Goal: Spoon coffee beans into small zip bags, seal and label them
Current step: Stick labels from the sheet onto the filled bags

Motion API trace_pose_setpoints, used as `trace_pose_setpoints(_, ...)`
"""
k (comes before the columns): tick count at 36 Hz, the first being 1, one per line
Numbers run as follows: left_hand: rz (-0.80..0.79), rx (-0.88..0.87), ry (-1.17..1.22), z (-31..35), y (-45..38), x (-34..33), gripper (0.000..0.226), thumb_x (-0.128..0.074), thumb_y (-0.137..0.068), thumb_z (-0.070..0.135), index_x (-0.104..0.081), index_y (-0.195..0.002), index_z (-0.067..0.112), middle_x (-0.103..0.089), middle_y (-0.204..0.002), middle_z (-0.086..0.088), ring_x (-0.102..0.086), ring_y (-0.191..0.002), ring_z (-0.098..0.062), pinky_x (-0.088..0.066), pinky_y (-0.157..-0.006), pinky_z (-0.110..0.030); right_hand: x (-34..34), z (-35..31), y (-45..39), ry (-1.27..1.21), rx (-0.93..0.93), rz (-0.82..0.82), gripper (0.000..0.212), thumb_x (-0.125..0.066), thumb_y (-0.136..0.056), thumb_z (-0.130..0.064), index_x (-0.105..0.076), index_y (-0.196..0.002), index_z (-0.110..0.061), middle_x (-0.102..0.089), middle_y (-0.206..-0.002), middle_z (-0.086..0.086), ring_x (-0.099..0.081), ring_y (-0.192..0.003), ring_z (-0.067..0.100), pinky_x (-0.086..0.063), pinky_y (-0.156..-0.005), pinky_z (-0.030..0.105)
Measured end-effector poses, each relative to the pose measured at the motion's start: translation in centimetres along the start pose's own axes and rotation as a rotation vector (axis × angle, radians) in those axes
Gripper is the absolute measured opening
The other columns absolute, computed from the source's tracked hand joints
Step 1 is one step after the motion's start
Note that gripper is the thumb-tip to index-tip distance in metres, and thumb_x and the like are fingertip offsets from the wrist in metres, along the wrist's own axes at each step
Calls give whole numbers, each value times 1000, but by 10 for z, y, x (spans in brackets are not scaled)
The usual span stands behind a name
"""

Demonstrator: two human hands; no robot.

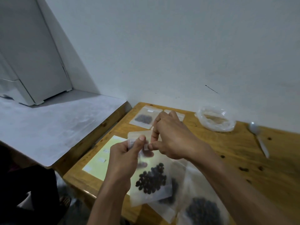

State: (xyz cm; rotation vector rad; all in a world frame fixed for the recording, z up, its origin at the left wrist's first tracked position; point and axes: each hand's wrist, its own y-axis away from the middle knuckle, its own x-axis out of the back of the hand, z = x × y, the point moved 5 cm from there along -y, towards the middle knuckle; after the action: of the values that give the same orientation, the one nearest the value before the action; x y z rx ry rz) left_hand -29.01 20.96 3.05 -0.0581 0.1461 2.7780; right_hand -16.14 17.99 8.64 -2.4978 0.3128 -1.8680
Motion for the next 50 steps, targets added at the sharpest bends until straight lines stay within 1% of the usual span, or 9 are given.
trace_pose_setpoints(5,-34,-26,-28,-2,-1,0,20,-72,-84,28,-79,-79,10,-76,-77,-14,-71,-82,-30,-53,-64,-36,-1,10,2,-142,-74,34,17,-81,-78,-41,-72,-77,-26,-47,-114,-7,-37,-115,16,-46,-93,38)
trace_pose_setpoints(10,14,-66,16,-1,-1,6,11,-71,-87,19,-77,-89,10,-76,-80,-15,-73,-85,-32,-55,-66,-40,-10,28,16,-502,-252,223,65,-89,-62,-47,-47,-108,-32,-47,-112,-12,-47,-106,8,-44,-82,25)
trace_pose_setpoints(17,44,-63,-3,-3,-8,-1,27,-77,-82,15,-71,-108,16,-78,-87,-7,-75,-83,-22,-58,-61,-37,-52,43,30,-1270,-398,215,74,-91,-67,-12,-46,-122,-31,-76,-93,14,-75,-89,25,-58,-89,49)
trace_pose_setpoints(25,84,-50,40,0,-31,-11,28,-78,-79,5,-69,-105,14,-78,-84,-4,-76,-74,-24,-53,-62,-32,-50,52,33,-1121,-390,112,50,-79,-83,-22,-51,-123,-33,-76,-103,-6,-72,-90,4,-60,-77,27)
trace_pose_setpoints(29,50,-73,48,14,-50,-17,23,-77,-80,5,-70,-98,16,-78,-83,-7,-76,-77,-26,-57,-68,-38,-51,60,32,-1093,-349,-18,35,-73,-86,-7,-64,-113,-28,-75,-102,-3,-71,-94,9,-61,-83,34)
trace_pose_setpoints(35,1,-79,-211,19,-95,-15,75,-90,-57,37,-56,-122,22,-71,-99,-6,-72,-90,-22,-61,-78,-47,-53,83,-7,-1310,-467,209,33,-76,-83,0,-69,-111,-15,-77,-101,5,-74,-93,24,-61,-80,50)
trace_pose_setpoints(40,-27,-107,-329,11,-141,-14,61,-90,-66,12,-57,-117,17,-68,-105,-3,-71,-88,-17,-60,-73,-35,-64,97,-66,-1219,-607,350,27,-83,-78,-8,-66,-97,-18,-76,-94,4,-74,-85,23,-62,-77,47)
trace_pose_setpoints(47,75,-210,-574,9,-209,-5,60,-86,-74,13,-61,-128,6,-66,-120,-12,-64,-99,-20,-50,-70,-19,-73,98,-134,-802,-629,335,13,-74,-87,-19,-67,-99,-18,-71,-99,2,-66,-87,20,-54,-68,30)
trace_pose_setpoints(50,87,-213,-663,2,-228,-3,61,-85,-75,16,-60,-130,4,-65,-125,-14,-63,-109,-24,-53,-85,-30,-82,97,-151,-702,-661,321,29,-74,-87,-20,-61,-113,-16,-68,-109,6,-64,-92,21,-48,-66,28)
